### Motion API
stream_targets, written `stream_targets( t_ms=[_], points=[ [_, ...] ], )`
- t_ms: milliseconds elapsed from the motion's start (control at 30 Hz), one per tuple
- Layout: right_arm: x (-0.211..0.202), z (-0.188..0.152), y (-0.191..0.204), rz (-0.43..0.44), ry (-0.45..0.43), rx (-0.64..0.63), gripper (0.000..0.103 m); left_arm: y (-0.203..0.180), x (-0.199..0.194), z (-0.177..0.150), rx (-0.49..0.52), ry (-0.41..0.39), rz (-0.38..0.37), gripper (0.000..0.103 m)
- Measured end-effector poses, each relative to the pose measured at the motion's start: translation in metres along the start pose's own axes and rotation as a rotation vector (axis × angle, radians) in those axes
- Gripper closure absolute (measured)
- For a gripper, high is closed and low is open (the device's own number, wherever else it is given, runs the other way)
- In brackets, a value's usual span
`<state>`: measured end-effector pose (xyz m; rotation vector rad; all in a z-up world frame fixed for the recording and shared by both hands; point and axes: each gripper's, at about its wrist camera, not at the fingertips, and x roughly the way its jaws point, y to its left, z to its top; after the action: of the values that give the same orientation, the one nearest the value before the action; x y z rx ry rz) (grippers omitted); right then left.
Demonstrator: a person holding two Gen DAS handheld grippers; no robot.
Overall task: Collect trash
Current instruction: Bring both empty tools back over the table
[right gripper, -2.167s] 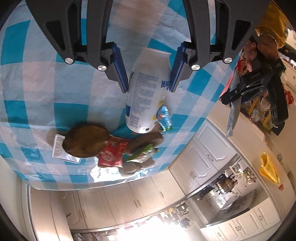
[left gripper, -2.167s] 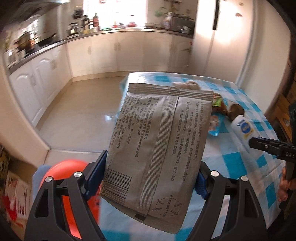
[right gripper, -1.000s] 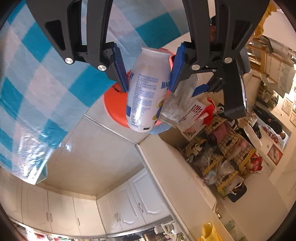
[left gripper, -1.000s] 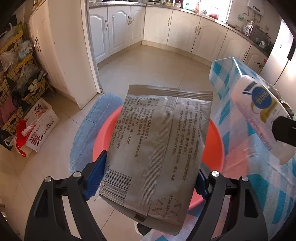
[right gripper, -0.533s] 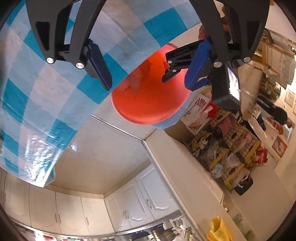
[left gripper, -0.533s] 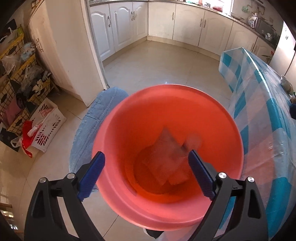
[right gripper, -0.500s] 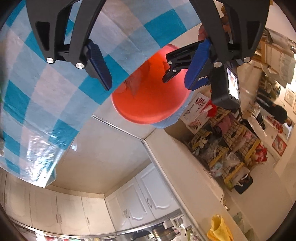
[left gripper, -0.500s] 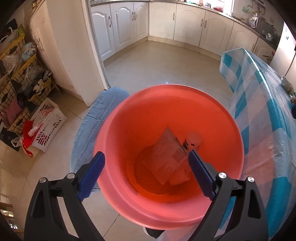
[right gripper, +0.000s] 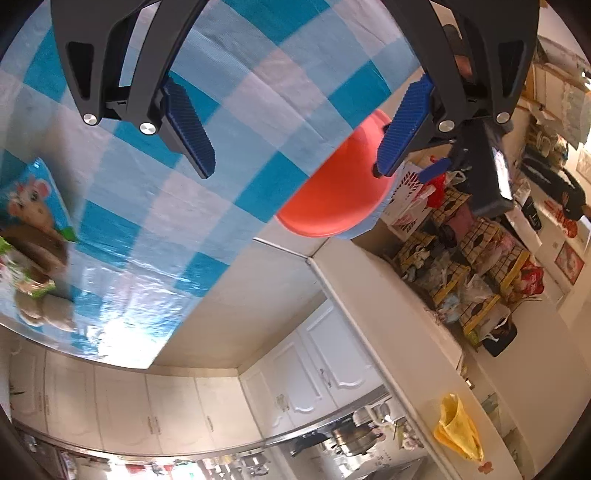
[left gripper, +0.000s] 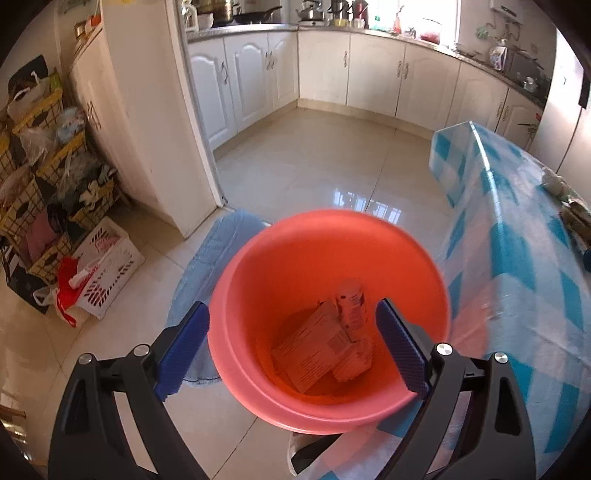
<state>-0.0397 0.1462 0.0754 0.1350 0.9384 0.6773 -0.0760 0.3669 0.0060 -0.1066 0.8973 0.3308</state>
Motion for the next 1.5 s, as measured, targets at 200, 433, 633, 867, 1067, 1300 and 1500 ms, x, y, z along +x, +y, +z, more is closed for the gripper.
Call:
stream_targets(
  t_ms=[200, 433, 633, 867, 1067, 1300, 1500],
  points=[
    [-0.019, -0.009, -0.008, -0.029, -0.047, 0.021, 0.014, -0.013, -0.024, 0.008, 0.029, -0.05, -0.011, 0.009],
    [-0.045, -0.02, -0.028, -0.062, -0.097, 0.055, 0.014, -0.027, -0.044, 0.013, 0.056, -0.08, -0.031, 0.009],
    [-0.068, -0.03, -0.052, -0.084, -0.123, 0.091, 0.014, -0.047, -0.058, 0.015, 0.086, -0.09, -0.076, 0.009],
    [-0.107, -0.052, -0.095, -0.156, -0.163, 0.157, 0.014, -0.09, -0.073, 0.022, 0.145, -0.103, -0.159, 0.008],
    [-0.139, -0.067, -0.149, -0.246, -0.202, 0.261, 0.014, -0.14, -0.081, 0.021, 0.223, -0.106, -0.242, 0.008],
    [-0.158, -0.071, -0.204, -0.3, -0.223, 0.326, 0.014, -0.196, -0.08, 0.023, 0.298, -0.082, -0.367, 0.008],
    [-0.159, -0.064, -0.233, -0.329, -0.213, 0.323, 0.014, -0.249, -0.077, 0.034, 0.357, -0.088, -0.467, 0.008]
  ],
)
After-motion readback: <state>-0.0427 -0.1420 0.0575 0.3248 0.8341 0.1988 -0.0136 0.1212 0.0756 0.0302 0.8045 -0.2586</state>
